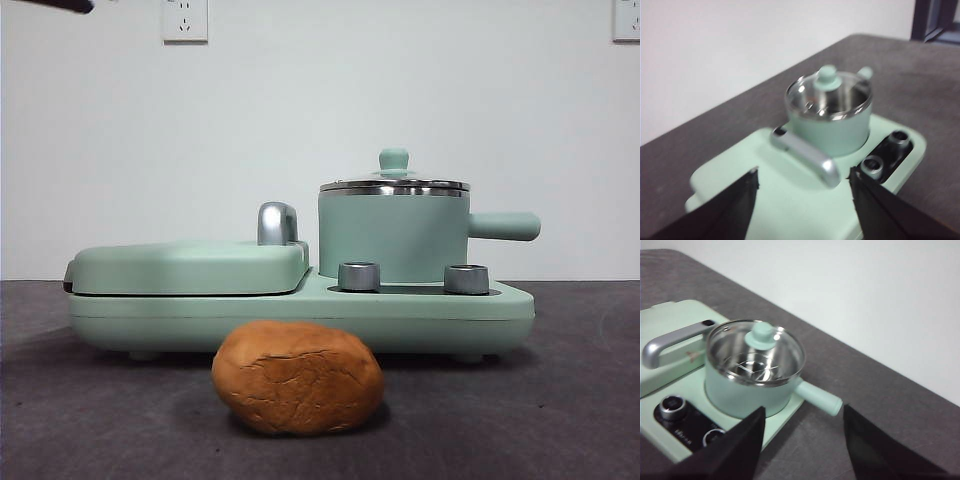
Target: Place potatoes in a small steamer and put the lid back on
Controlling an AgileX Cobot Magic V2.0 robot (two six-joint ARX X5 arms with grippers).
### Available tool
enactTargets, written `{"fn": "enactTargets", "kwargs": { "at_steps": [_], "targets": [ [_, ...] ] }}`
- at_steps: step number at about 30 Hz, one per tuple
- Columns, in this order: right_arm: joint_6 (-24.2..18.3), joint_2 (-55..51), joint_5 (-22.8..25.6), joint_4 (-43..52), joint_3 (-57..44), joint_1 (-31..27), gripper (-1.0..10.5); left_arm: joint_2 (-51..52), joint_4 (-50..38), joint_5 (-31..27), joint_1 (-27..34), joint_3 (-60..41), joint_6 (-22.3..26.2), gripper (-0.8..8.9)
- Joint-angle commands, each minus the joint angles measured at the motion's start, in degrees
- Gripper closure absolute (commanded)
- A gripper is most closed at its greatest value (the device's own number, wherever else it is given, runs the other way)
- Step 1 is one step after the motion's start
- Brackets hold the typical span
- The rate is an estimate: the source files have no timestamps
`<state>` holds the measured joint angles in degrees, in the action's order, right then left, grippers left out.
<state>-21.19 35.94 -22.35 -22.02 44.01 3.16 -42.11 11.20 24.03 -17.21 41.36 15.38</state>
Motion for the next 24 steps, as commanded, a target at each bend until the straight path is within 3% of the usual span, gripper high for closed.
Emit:
{"fn": "enactTargets", "kwargs": {
  "at_steps": [1,12,24],
  "targets": [
    [-0.22,0.26,-0.07,0.07,0.79,1.01,6.8,-1.22,-2.49,0.20,-1.60,1.14,-1.51,5.03],
    [2.75,0.28,-0.09,0.11,0.79,3.37,6.8,-14.01,-15.67,-5.73,-8.85,3.87,-3.04,5.03],
    [3.21,0.28,-0.07,0.09,0.79,3.48,6.8,-39.39,-20.22,-6.23,-14.21,21.16,-3.06,5.02]
  ]
}}
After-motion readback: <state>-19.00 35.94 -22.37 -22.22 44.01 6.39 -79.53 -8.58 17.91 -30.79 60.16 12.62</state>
